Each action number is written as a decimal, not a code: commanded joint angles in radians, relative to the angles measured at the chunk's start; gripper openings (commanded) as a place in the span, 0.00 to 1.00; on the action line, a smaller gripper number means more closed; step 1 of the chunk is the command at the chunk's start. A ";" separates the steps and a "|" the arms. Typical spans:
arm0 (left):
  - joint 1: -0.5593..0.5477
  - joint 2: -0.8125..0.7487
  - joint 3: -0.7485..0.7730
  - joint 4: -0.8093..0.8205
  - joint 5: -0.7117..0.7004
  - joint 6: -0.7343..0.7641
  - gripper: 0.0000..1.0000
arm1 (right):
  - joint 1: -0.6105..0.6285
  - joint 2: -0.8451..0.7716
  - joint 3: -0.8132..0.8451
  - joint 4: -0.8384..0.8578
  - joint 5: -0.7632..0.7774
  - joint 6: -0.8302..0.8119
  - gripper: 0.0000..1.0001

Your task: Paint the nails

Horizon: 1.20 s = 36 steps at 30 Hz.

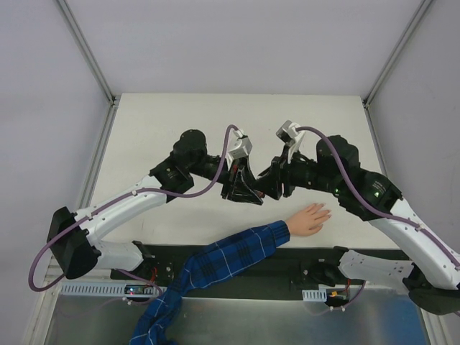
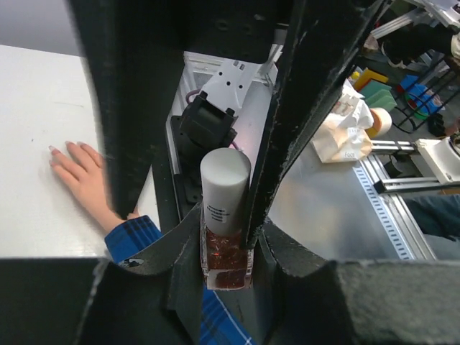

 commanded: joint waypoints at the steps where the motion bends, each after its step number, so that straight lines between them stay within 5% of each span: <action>1: -0.011 -0.054 0.001 0.081 -0.105 0.019 0.00 | 0.007 -0.018 -0.002 -0.006 0.128 0.206 0.60; 2: -0.011 -0.057 -0.002 0.068 -0.144 0.035 0.00 | 0.010 -0.031 -0.004 -0.008 0.197 0.235 0.71; 6: -0.016 -0.051 0.033 -0.043 -0.300 0.104 0.00 | 0.024 -0.049 0.044 -0.078 0.314 0.314 0.75; 12: -0.030 -0.051 0.049 -0.112 -0.478 0.140 0.00 | 0.055 -0.052 0.090 -0.109 0.491 0.399 0.66; 24: -0.052 -0.048 0.061 -0.118 -0.560 0.109 0.00 | 0.121 0.110 0.171 -0.066 0.652 0.406 0.58; 29: -0.059 -0.054 0.060 -0.120 -0.557 0.109 0.00 | 0.128 0.149 0.167 -0.065 0.643 0.378 0.41; 31: -0.059 -0.056 0.061 -0.115 -0.519 0.118 0.00 | 0.128 0.132 0.150 -0.065 0.629 0.319 0.26; 33: -0.033 -0.046 0.070 -0.088 -0.214 0.137 0.00 | 0.107 0.077 0.104 -0.018 0.448 0.202 0.00; 34: -0.030 -0.045 0.076 -0.065 -0.083 0.126 0.00 | 0.092 0.048 0.064 0.025 0.299 0.097 0.00; 35: -0.028 -0.042 0.082 -0.051 0.109 0.116 0.00 | 0.043 0.025 -0.006 0.081 0.083 -0.065 0.00; 36: -0.031 -0.039 0.079 -0.026 0.197 0.076 0.00 | 0.014 0.005 -0.045 0.101 -0.321 -0.121 0.00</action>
